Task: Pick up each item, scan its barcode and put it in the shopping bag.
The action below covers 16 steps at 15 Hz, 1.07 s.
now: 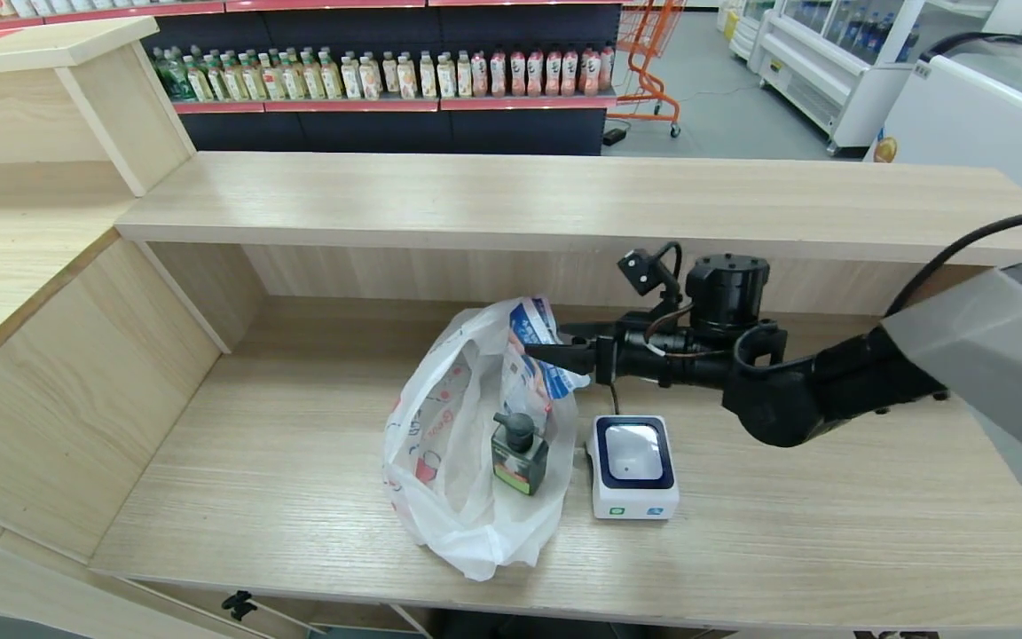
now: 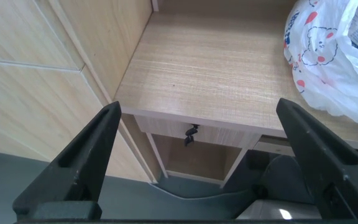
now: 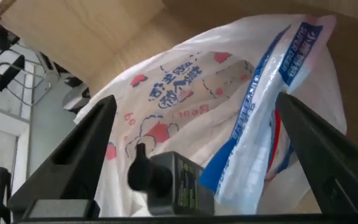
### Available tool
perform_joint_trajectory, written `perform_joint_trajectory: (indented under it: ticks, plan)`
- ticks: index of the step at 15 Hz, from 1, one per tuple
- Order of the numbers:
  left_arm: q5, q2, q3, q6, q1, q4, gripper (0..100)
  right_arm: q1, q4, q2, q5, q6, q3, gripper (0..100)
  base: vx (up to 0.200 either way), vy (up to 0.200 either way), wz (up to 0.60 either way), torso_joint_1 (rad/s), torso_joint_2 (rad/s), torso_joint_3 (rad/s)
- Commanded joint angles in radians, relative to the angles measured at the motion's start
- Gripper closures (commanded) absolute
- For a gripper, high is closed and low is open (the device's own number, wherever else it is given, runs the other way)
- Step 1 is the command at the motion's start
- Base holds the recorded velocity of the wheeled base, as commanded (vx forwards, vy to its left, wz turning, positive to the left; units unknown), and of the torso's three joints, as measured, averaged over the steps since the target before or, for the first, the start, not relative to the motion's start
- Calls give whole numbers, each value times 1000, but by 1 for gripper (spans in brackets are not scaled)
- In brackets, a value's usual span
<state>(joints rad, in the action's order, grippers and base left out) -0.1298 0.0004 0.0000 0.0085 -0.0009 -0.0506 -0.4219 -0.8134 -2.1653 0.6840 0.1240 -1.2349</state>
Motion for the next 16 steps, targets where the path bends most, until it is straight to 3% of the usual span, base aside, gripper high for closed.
perform_joint_trajectory:
  ticks: [1,4,7,9,10,11,14,15,16]
  plan:
    - [-1,0,0,1,-1,0,0,63,37,352,3,55,310,0,0,0,0,0,0,0]
    - [-1,0,0,1,-1,0,0,143,204,812,-1,126,618,0,0,0,0,0,0,0]
    - [-1,0,0,1,-1,0,0,304,412,1099,-35,77,735,0,0,0,0,0,0,0]
    - [-1,0,0,1,-1,0,0,373,557,1289,-238,-73,861,0,0,0,0,0,0,0]
    - [1,0,0,-1,-1,0,0,377,632,1454,-480,-96,970,0,0,0,0,0,0,0]
    - [-1,0,0,1,-1,0,0,373,675,1589,-601,-103,1040,0,0,0,0,0,0,0]
    - [-1,0,0,-1,-1,0,0,402,689,1874,-715,-109,1226,0,0,0,0,0,0,0]
    - [-1,0,0,1,-1,0,0,451,717,1961,-706,-107,1235,0,0,0,0,0,0,0]
    - [-1,0,0,-1,-1,0,0,443,784,2030,-687,-106,1235,0,0,0,0,0,0,0]
